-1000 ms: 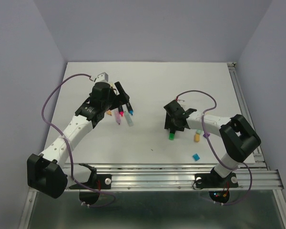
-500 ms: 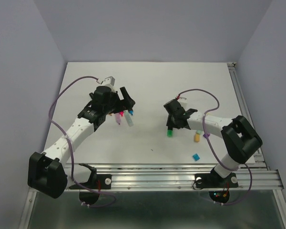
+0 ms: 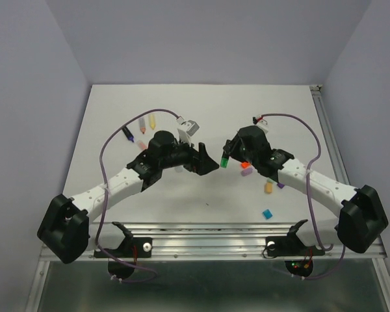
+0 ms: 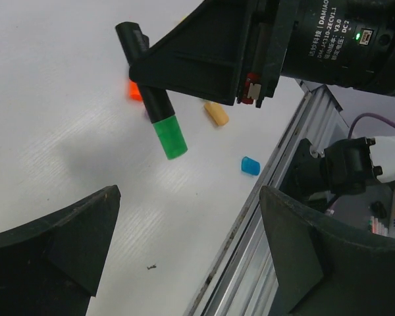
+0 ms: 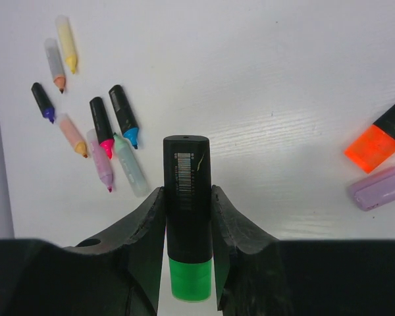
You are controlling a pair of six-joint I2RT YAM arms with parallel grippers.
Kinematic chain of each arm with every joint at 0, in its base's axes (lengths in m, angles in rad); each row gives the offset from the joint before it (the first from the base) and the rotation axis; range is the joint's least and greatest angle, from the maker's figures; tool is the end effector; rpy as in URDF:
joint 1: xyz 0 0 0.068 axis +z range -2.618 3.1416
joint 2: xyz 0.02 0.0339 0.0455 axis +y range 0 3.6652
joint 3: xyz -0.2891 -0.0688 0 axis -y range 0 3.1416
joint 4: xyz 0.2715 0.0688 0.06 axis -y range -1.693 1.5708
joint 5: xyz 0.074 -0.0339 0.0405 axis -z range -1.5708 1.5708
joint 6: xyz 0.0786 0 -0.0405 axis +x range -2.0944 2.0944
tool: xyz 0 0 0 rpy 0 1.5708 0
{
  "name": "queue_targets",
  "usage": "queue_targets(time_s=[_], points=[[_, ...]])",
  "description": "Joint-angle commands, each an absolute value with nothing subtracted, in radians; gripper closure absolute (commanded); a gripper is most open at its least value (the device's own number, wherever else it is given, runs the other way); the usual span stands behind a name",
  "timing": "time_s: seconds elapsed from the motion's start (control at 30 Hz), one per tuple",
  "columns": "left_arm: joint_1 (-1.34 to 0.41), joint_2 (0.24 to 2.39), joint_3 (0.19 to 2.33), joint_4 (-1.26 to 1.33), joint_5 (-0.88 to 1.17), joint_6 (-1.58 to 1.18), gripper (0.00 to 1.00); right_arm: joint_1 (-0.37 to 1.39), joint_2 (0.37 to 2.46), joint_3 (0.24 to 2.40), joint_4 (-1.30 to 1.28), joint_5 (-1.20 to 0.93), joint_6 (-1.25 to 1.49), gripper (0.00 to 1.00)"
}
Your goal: Open the pen caps
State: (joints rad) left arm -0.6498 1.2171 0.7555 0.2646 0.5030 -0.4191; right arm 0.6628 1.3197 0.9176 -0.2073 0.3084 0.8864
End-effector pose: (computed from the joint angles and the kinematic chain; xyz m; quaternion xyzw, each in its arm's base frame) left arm 0.2396 -0.2297 0.2895 0.2430 0.7258 -0.4784 0.4305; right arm 0.2855 0.1926 0.2573 0.1683 0.8628 0.2222 0.4218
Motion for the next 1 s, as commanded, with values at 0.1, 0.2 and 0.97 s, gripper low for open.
queue_targets(time_s=[0.1,0.2,0.97], points=[[-0.709,1.347,0.857,0.357,0.529,-0.359,0.01,0.672,1.263,0.954,-0.143,0.242,0.957,0.99],[-0.712,1.394,0.885,0.351,0.514,-0.353,0.01,0.672,1.244,0.953,-0.14,0.25,0.959,0.99],[-0.765,1.516,1.022,0.273,0.463,-0.333,0.3,0.672,1.247,0.923,-0.052,0.278,1.042,0.99]])
